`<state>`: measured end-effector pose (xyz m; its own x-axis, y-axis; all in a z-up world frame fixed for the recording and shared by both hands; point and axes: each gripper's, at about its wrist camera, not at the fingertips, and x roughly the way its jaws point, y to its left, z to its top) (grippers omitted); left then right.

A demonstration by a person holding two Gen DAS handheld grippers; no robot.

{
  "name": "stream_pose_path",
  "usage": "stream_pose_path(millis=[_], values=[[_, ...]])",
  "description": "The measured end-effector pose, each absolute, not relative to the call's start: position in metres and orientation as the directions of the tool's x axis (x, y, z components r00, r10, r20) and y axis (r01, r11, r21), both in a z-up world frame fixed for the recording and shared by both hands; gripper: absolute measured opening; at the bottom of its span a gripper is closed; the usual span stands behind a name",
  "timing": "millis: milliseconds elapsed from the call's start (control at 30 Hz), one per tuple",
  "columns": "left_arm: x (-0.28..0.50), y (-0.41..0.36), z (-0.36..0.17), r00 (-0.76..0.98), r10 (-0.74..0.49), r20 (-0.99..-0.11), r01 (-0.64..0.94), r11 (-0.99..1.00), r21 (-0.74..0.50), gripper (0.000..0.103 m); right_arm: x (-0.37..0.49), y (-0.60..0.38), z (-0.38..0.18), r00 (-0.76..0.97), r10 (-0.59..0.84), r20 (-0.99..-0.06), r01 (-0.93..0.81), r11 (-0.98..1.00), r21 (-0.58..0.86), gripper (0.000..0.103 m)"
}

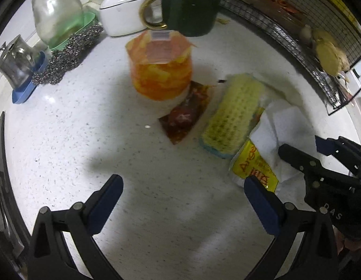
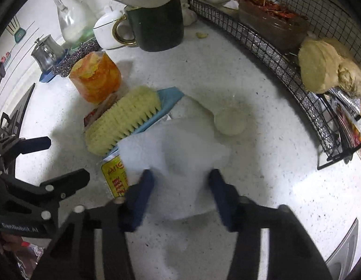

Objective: Collect trash
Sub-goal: 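Grasp the white tissue with the right tool and lift it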

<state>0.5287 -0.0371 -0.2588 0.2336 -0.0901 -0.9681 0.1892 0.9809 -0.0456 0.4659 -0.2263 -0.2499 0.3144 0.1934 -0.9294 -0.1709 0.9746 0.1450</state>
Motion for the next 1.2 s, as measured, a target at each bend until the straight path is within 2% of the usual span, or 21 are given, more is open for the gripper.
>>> stream_pose_path(millis=[67,267,700,1200], values=[[0.525,-0.045,-0.259,0.232,-0.109,-0.967,0.211,0.976,-0.06,0.103,0.46,-0.231,-0.248,0.31,0.199,-0.93,-0.17,0.974,0.152,0.027],[0.501,-0.066,-0.258,0.213,-0.131,-0.968,0.266,0.961,-0.071,0.103,0.427,-0.246,-0.241,0.279,0.208,-0.937,-0.165,0.972,0.167,0.008],[0.472,-0.131,-0.228,0.167,-0.242,-0.956,0.366,0.916,-0.168,0.103,0.374,-0.298,-0.196,0.415,0.176,-0.893,-0.035,0.984,0.177,0.007],[0.457,-0.167,-0.222,0.13,-0.258,-0.957,0.427,0.886,-0.18,0.103,0.35,-0.322,-0.195,0.393,0.134,-0.91,0.047,0.985,0.165,0.009]])
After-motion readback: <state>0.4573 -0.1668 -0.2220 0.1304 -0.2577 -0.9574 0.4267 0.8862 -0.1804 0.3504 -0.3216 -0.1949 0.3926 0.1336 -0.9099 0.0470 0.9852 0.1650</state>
